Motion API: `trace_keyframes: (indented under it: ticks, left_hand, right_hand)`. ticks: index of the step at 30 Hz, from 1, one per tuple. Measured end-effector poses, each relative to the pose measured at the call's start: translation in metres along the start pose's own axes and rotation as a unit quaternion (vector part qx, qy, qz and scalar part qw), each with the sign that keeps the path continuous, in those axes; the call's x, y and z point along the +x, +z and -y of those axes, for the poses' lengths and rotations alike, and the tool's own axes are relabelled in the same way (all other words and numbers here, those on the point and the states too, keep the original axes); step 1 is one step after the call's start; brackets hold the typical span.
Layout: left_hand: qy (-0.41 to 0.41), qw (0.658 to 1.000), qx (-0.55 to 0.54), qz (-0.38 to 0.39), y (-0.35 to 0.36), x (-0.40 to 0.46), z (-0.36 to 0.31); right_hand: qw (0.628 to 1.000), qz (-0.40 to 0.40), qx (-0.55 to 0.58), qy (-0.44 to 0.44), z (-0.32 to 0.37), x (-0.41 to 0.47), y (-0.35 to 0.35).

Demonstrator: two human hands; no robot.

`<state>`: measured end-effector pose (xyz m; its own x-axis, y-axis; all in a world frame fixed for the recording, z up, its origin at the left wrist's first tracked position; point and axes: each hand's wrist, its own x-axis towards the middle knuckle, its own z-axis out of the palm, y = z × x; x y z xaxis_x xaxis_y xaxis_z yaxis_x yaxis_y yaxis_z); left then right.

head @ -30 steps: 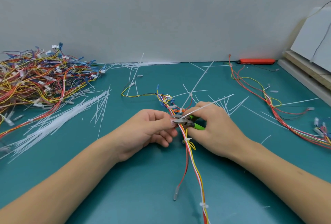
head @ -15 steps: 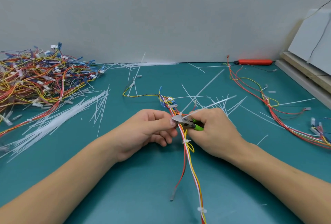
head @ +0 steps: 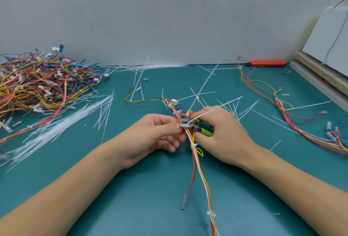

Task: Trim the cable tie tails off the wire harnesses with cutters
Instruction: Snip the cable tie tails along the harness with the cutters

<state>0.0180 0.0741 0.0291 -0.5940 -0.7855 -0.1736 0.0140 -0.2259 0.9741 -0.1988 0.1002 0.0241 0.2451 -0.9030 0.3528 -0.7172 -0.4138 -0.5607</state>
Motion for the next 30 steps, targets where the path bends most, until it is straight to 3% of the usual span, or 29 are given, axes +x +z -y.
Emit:
trace_keyframes:
  ticks: [21, 30]
  left_hand:
    - [0.009, 0.999, 0.033, 0.019, 0.0024, -0.0040, -0.0014]
    - [0.002, 1.000, 0.018, 0.003, 0.0024, -0.0020, -0.0006]
  right_hand:
    - [0.998, 0.039, 0.015, 0.039, -0.0085, -0.0031, 0.0023]
    - [1.000, -0.005, -0.001, 0.000, -0.0009, -0.0007, 0.0002]
